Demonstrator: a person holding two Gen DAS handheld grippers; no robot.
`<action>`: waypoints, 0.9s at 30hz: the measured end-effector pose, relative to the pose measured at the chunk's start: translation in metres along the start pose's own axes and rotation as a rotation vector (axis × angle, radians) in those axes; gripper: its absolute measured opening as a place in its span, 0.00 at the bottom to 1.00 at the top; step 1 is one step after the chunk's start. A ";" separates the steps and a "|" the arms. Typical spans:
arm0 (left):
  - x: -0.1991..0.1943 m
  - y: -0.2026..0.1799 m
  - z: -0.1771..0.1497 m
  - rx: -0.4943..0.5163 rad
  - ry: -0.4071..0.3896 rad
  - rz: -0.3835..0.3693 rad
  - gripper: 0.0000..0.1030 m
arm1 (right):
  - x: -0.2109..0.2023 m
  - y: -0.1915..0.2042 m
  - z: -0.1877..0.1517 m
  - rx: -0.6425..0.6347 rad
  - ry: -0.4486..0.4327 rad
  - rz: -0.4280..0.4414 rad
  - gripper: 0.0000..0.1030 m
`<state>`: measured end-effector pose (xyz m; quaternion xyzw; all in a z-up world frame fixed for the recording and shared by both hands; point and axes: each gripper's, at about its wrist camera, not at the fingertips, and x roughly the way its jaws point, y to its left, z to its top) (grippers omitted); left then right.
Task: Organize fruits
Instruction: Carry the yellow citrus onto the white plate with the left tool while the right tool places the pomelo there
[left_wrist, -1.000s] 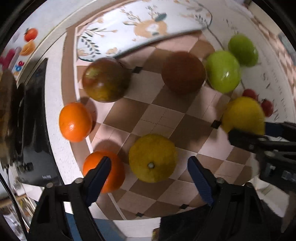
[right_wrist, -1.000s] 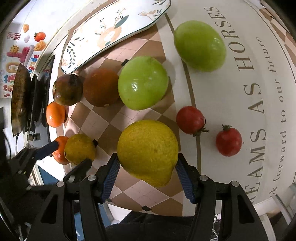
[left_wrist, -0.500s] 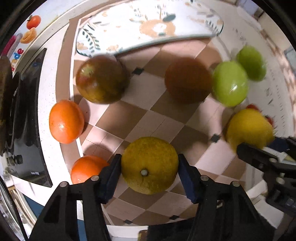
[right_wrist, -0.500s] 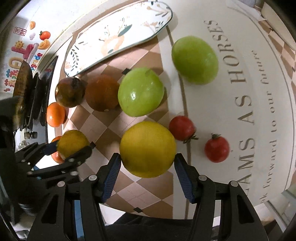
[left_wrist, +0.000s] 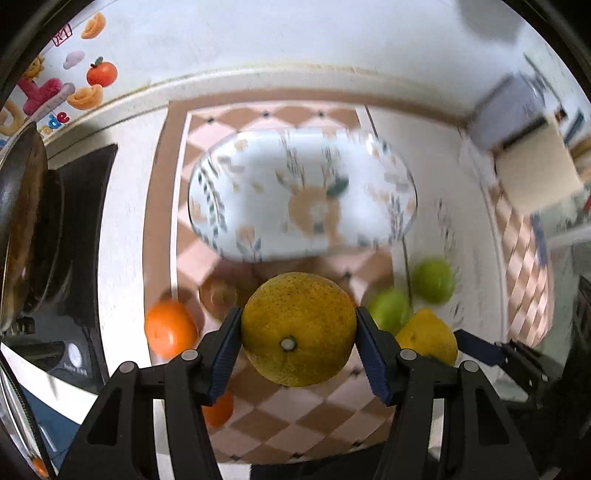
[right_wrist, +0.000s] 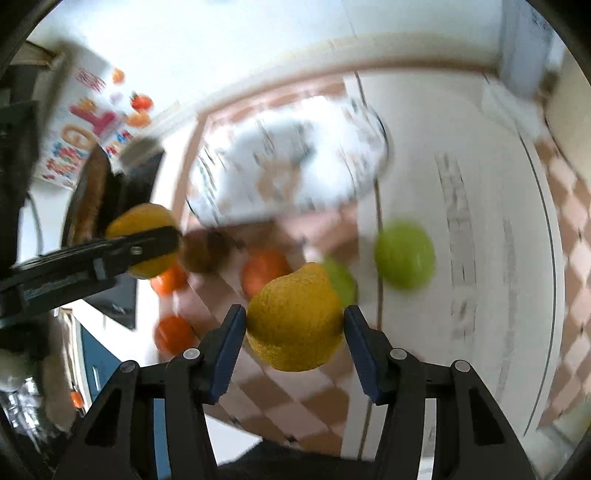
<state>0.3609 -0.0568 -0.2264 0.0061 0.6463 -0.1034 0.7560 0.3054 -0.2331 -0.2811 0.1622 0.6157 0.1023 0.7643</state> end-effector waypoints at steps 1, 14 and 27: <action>0.001 0.000 0.012 -0.022 -0.002 -0.006 0.55 | 0.000 -0.001 0.012 0.005 -0.009 0.008 0.55; 0.087 0.037 0.110 -0.184 0.111 -0.010 0.55 | 0.075 -0.001 0.132 0.021 0.038 0.019 0.26; 0.091 0.047 0.079 -0.192 0.137 0.016 0.55 | 0.086 -0.017 0.058 0.120 0.286 0.099 0.60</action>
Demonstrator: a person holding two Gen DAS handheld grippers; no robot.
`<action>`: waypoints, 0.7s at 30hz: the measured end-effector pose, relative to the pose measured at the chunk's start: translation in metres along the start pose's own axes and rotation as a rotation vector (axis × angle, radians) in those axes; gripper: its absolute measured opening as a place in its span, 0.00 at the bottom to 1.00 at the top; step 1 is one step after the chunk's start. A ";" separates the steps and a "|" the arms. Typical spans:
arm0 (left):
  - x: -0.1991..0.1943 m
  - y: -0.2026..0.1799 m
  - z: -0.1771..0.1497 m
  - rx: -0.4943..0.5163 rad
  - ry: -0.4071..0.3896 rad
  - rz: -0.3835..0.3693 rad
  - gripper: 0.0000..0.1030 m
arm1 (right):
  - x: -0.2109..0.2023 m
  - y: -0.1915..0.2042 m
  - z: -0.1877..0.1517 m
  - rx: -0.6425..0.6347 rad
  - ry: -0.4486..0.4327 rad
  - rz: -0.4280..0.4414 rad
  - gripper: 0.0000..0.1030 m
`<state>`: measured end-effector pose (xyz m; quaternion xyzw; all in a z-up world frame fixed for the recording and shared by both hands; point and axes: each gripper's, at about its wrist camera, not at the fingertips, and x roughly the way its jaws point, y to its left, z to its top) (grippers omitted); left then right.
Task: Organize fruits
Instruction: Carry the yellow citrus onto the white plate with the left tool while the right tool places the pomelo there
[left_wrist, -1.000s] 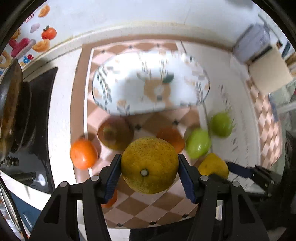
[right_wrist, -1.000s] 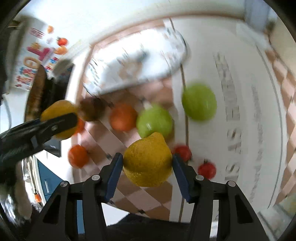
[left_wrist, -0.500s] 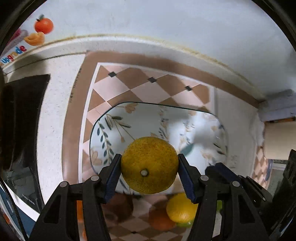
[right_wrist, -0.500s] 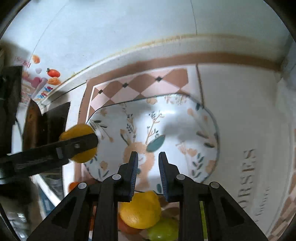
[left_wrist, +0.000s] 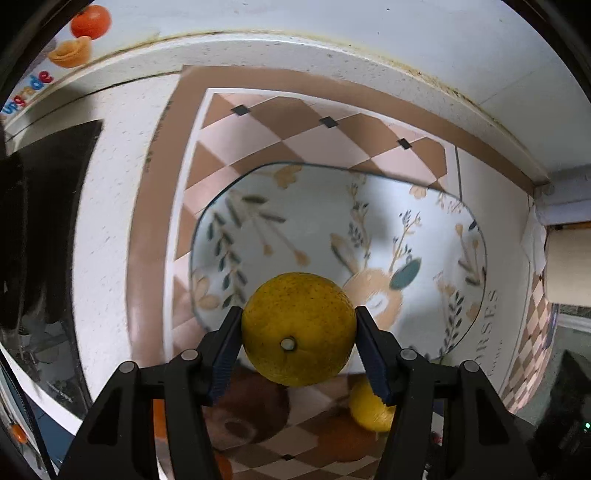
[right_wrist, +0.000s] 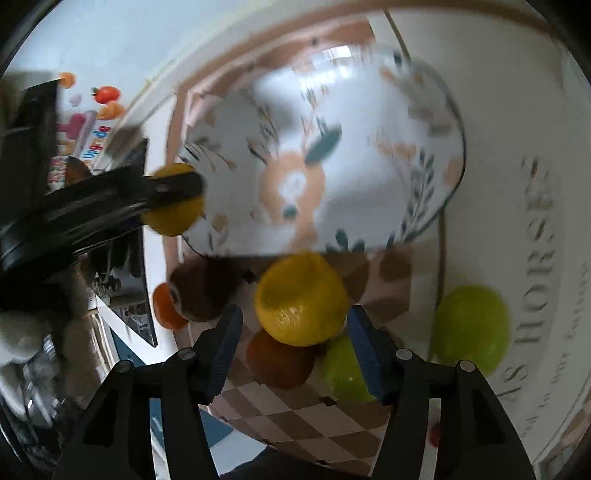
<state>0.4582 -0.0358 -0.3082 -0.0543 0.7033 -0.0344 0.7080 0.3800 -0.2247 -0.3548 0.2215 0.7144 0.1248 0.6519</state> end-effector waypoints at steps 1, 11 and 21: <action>0.001 0.002 -0.005 0.001 0.001 0.007 0.55 | 0.008 -0.004 -0.001 0.027 0.009 0.005 0.60; -0.003 0.004 -0.017 -0.011 0.007 -0.012 0.55 | 0.013 -0.002 -0.001 0.014 -0.025 -0.032 0.63; -0.009 0.003 0.029 -0.042 0.006 -0.066 0.55 | -0.032 0.008 0.076 -0.025 -0.134 -0.055 0.63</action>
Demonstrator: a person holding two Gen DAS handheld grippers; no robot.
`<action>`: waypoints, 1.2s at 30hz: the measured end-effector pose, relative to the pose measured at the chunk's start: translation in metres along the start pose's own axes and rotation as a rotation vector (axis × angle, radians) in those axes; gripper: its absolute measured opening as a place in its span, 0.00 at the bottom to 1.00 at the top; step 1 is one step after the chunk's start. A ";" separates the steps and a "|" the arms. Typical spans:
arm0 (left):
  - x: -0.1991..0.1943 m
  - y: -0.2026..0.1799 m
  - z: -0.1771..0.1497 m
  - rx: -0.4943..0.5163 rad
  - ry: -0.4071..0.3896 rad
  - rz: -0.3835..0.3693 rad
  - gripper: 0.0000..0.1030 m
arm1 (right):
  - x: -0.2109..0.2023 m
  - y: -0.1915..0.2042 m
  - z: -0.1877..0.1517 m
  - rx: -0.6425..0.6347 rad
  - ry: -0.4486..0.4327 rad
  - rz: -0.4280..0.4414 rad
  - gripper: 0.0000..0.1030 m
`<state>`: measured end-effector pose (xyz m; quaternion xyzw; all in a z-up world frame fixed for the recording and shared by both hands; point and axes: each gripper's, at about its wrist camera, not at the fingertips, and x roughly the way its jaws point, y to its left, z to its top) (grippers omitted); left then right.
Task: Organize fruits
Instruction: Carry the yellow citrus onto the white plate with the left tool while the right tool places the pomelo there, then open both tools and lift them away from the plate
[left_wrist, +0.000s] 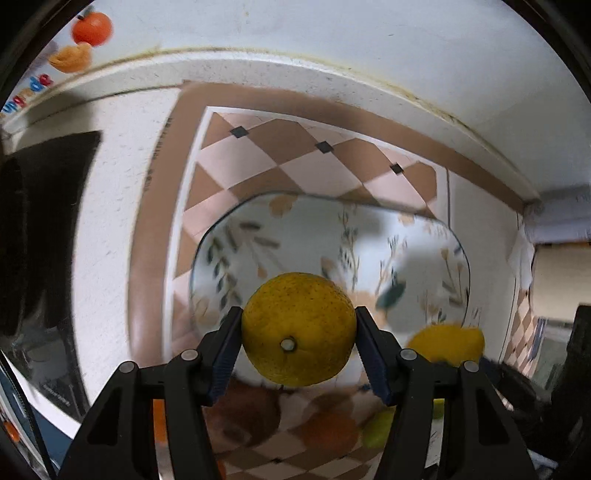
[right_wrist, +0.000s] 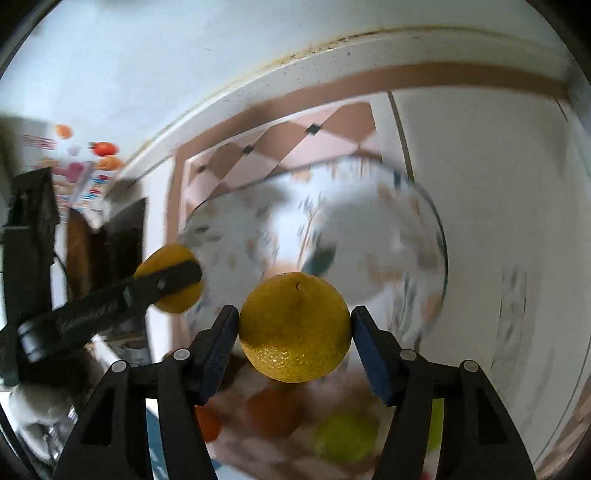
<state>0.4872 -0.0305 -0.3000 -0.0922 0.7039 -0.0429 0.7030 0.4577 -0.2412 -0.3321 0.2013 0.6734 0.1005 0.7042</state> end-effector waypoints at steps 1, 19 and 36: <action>0.008 0.001 0.008 -0.014 0.023 -0.013 0.55 | 0.008 0.001 0.011 -0.012 0.021 -0.016 0.63; 0.033 0.003 0.055 -0.070 0.080 0.023 0.84 | 0.029 0.010 0.058 -0.071 0.096 -0.113 0.87; -0.059 0.000 -0.021 0.037 -0.196 0.212 0.84 | -0.046 0.030 -0.028 -0.113 -0.126 -0.301 0.89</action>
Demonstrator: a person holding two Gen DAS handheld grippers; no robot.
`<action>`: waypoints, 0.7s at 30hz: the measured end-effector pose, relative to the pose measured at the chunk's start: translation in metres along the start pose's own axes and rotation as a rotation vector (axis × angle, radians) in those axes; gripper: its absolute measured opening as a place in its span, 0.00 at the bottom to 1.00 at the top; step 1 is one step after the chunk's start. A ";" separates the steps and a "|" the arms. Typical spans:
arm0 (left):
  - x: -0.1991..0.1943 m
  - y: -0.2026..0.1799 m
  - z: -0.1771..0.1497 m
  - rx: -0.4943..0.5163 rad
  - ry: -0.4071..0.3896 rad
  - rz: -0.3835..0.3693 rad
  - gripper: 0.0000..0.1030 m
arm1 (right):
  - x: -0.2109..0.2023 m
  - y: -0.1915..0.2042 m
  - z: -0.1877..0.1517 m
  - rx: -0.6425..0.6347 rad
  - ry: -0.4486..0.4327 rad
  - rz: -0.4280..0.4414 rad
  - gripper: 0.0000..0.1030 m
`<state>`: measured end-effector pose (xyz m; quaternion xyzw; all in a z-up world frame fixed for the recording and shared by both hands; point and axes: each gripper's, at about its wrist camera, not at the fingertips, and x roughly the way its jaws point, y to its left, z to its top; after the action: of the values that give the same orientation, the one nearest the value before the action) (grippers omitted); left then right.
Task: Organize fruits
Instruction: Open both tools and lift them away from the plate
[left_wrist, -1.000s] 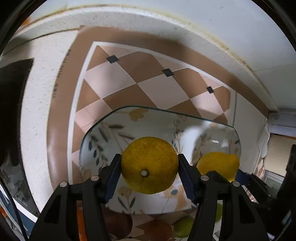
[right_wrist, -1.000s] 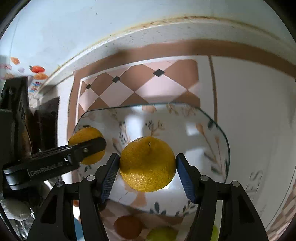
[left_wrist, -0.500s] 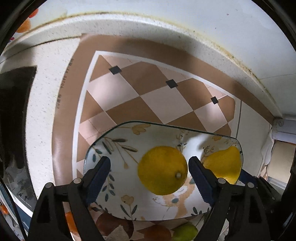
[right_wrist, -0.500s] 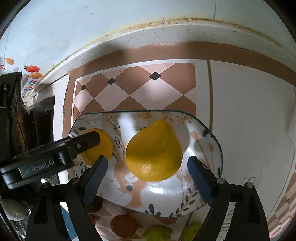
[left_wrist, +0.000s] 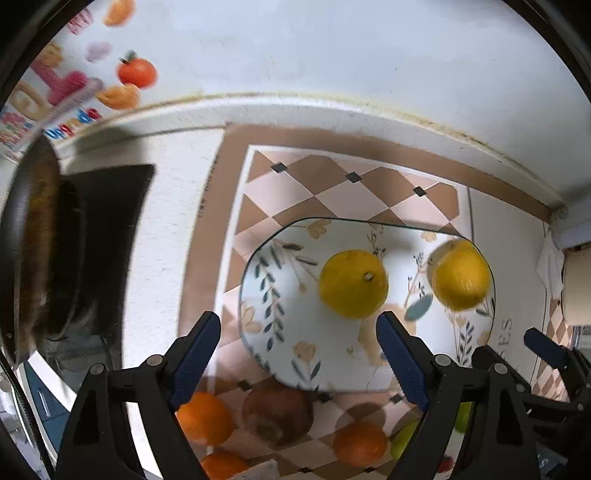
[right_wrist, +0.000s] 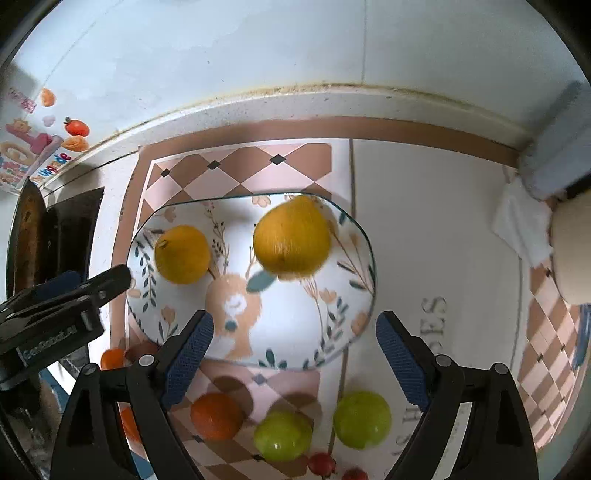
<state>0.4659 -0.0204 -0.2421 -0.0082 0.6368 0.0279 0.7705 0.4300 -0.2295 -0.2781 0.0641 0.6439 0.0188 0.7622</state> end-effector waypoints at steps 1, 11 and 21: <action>-0.008 -0.004 -0.010 0.006 -0.021 0.007 0.84 | -0.005 0.001 -0.005 -0.002 -0.011 -0.006 0.89; -0.067 0.002 -0.082 0.026 -0.185 0.014 0.84 | -0.075 0.010 -0.060 -0.019 -0.154 -0.040 0.89; -0.128 0.015 -0.133 0.038 -0.289 -0.013 0.84 | -0.143 0.026 -0.116 -0.039 -0.272 -0.047 0.89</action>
<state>0.3104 -0.0161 -0.1415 0.0063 0.5197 0.0119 0.8542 0.2929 -0.2112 -0.1536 0.0362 0.5353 0.0046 0.8438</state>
